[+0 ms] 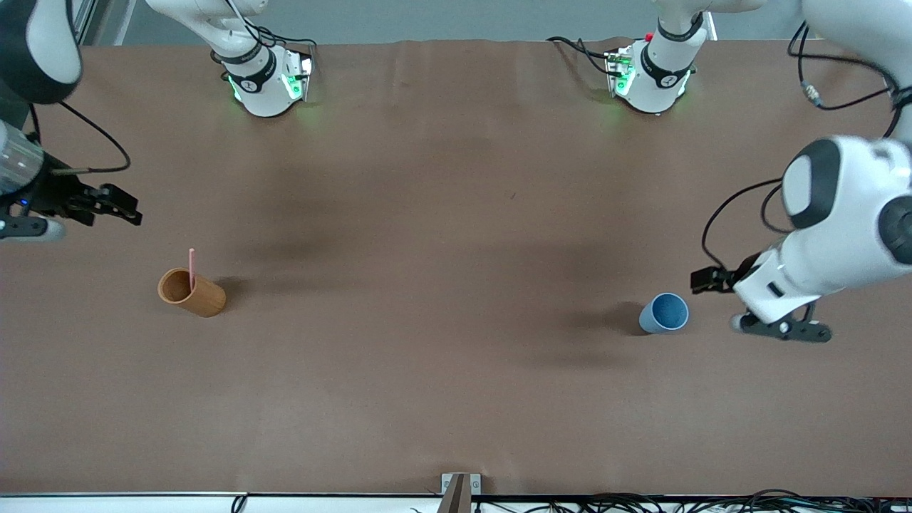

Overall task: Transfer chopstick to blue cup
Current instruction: 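Reach the right gripper to the orange cup while the left gripper reaches the blue cup, then grasp the pink chopstick with the right gripper while the left gripper grasps the cup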

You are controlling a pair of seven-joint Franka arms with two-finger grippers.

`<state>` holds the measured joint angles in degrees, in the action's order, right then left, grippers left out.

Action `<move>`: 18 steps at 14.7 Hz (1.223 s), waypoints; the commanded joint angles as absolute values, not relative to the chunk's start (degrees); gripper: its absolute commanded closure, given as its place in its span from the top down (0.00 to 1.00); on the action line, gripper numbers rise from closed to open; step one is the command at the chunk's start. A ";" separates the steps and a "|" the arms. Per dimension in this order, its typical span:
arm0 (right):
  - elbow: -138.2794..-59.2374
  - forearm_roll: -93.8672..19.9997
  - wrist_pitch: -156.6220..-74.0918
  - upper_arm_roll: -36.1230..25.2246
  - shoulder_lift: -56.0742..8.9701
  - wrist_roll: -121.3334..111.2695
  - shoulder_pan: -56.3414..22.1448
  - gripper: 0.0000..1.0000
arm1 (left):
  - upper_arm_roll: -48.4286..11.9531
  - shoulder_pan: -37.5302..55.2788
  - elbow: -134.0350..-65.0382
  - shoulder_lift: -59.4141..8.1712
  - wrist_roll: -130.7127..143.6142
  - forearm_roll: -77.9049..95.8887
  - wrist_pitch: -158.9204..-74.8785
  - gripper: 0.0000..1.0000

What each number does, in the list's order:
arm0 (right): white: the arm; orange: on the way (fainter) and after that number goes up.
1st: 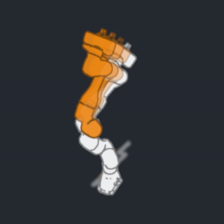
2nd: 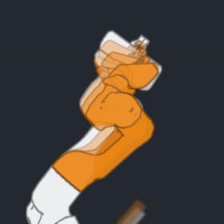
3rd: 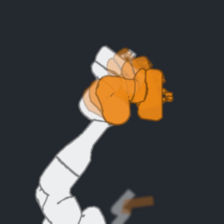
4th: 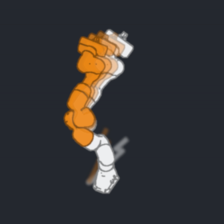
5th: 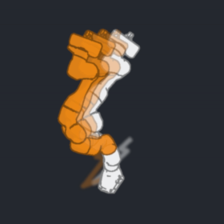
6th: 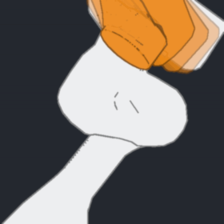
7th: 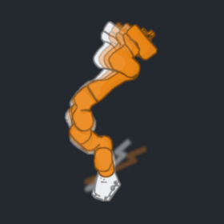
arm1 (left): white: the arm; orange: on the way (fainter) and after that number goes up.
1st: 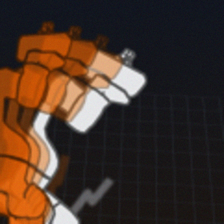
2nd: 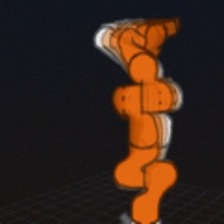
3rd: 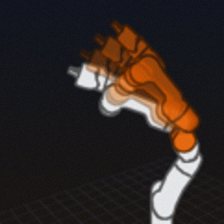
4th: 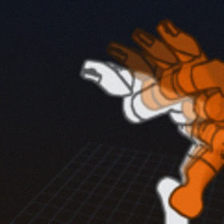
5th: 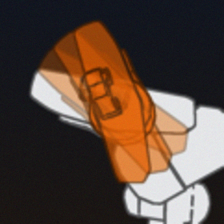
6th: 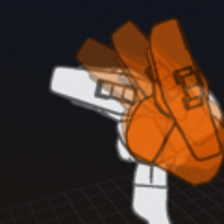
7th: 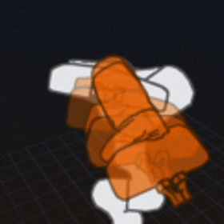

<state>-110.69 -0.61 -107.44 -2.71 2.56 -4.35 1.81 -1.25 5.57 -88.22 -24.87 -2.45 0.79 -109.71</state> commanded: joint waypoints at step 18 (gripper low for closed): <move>-132.10 2.28 -134.64 -2.29 1.76 -0.79 -1.32 0.35 | -1.32 4.48 -98.88 -32.78 1.85 0.79 -128.06 0.05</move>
